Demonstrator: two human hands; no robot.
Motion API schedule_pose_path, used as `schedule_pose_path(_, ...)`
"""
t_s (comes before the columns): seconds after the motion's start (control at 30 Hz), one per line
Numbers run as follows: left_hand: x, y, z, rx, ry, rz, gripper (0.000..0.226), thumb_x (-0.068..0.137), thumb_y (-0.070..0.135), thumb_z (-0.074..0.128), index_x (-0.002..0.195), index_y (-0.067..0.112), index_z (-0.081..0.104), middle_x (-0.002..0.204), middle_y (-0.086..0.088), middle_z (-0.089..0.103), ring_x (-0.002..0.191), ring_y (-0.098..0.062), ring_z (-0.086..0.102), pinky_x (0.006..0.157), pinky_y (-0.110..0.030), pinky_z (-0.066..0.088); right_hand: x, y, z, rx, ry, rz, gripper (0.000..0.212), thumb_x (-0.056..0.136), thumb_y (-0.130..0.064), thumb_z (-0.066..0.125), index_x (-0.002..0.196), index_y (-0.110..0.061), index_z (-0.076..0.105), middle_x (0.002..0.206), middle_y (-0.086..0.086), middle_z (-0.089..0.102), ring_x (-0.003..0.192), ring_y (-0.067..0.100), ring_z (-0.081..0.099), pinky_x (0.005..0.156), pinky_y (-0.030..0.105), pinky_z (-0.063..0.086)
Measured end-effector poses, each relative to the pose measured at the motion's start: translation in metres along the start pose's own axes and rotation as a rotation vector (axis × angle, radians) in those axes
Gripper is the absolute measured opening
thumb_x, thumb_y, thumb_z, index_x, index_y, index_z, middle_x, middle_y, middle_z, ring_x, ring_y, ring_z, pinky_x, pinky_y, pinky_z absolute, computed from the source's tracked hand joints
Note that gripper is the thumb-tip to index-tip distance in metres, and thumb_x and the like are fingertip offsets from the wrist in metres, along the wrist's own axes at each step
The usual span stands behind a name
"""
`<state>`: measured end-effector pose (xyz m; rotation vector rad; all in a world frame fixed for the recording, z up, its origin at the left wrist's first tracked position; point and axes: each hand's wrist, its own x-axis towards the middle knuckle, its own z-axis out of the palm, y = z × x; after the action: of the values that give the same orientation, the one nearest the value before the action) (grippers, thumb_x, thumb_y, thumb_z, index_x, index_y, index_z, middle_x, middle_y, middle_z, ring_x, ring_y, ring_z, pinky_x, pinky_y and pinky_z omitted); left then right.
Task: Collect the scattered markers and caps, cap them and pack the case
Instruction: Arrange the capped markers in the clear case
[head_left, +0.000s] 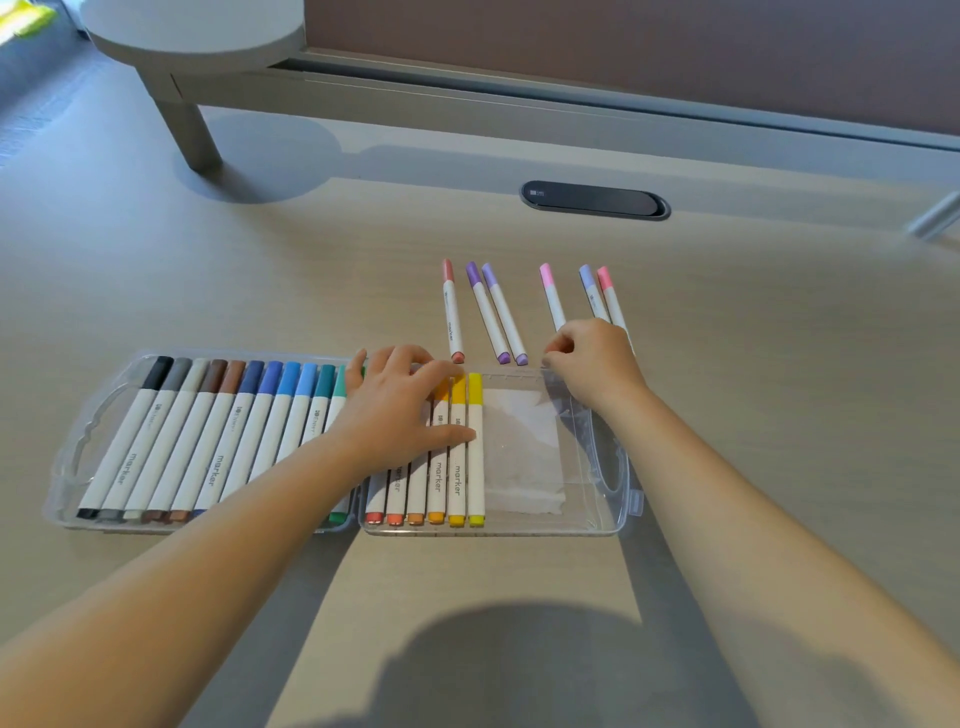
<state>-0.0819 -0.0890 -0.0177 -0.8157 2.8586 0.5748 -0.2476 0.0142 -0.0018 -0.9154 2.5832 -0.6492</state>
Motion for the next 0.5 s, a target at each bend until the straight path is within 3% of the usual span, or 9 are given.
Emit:
schedule_pose_path(0.2,0.015,-0.006,-0.005,-0.209,0.126,-0.081,0.045,0.088,0.04,0.052,0.129,0.024,0.043,0.135,0.001,0.04,0.127,-0.018,0.032,0.107,-0.035,0.023,0.014,-0.006,0.001,0.056,0.082,0.014,0.021,0.091,-0.003,0.045,0.099,-0.002,0.064,0.105,0.012,0.065,0.093,0.025,0.057,0.08,0.031,0.046)
schedule_pose_path(0.27,0.02,-0.01,-0.007,-0.218,0.116,-0.09,0.041,0.089,0.036,0.052,0.128,0.022,0.045,0.135,0.0,0.041,0.126,-0.018,0.034,0.105,-0.034,0.027,0.021,-0.011,0.004,0.051,0.073,-0.005,0.021,0.092,-0.005,0.044,0.102,-0.001,0.063,0.107,0.013,0.064,0.095,0.027,0.059,0.079,0.031,0.047)
schedule_pose_path(0.37,0.024,-0.017,-0.013,-0.215,0.113,-0.1,0.037,0.091,0.031,0.051,0.126,0.02,0.047,0.133,-0.001,0.042,0.125,-0.018,0.036,0.105,-0.033,0.028,0.029,-0.021,0.012,0.067,0.04,-0.02,0.02,0.093,-0.007,0.043,0.102,-0.003,0.06,0.105,0.012,0.062,0.076,0.024,0.062,0.066,0.029,0.053)
schedule_pose_path(0.5,0.027,-0.028,-0.018,-0.18,0.107,-0.114,0.034,0.092,0.029,0.049,0.125,0.02,0.048,0.132,-0.001,0.045,0.125,-0.018,0.037,0.103,-0.032,0.03,0.039,-0.035,0.021,0.003,0.023,-0.026,0.018,0.093,-0.006,0.045,0.104,-0.004,0.059,0.105,0.015,0.062,0.084,0.026,0.058,0.076,0.04,0.056)
